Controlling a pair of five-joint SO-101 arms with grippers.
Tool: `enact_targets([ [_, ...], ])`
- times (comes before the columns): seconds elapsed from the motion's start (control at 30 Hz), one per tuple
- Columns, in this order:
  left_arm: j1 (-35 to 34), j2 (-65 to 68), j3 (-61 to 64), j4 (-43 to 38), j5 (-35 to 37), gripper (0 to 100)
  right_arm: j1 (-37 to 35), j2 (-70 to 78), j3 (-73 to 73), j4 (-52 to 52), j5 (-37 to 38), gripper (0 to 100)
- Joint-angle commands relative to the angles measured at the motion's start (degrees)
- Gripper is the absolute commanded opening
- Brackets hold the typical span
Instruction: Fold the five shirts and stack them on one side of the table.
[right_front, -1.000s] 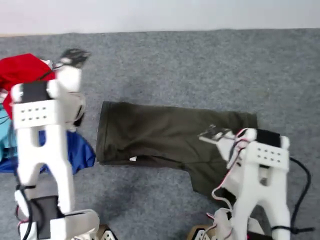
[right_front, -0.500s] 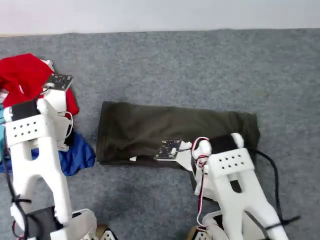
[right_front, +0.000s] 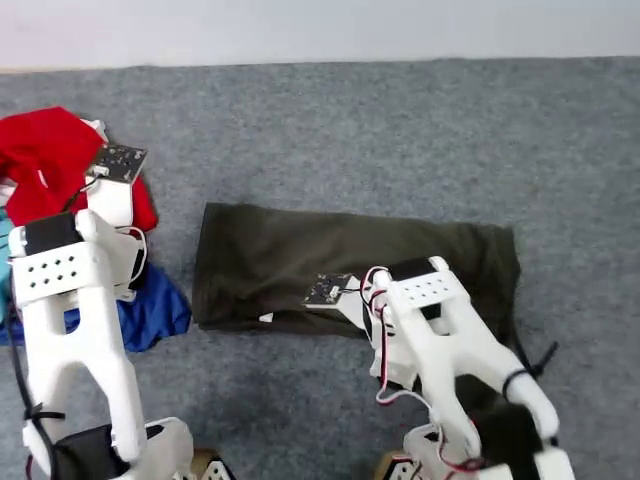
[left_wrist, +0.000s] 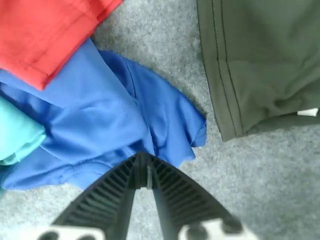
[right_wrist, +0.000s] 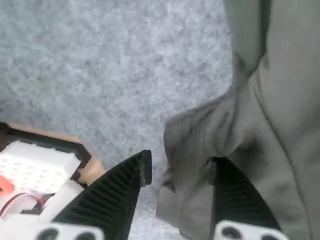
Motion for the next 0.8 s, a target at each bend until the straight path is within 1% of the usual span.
enact_targets([
  [0.0, -0.1, -1.8, -0.3, -2.0, -0.7, 0, 0.0, 3.5, -0.3, -1.7, -0.6, 20.6],
  [0.27, -0.2, -1.8, -0.3, -4.0, -0.7, 0, 0.0, 9.9, -0.3, -7.0, -2.5, 19.5],
  [0.43, -0.2, -1.8, -0.3, -4.0, -0.8, 0, 0.0, 10.2, -0.4, -6.5, -2.5, 5.4],
  [0.77, -0.3, -2.0, -0.3, -3.6, -0.8, 0, 0.0, 3.6, -0.6, -5.0, -2.5, 4.2],
])
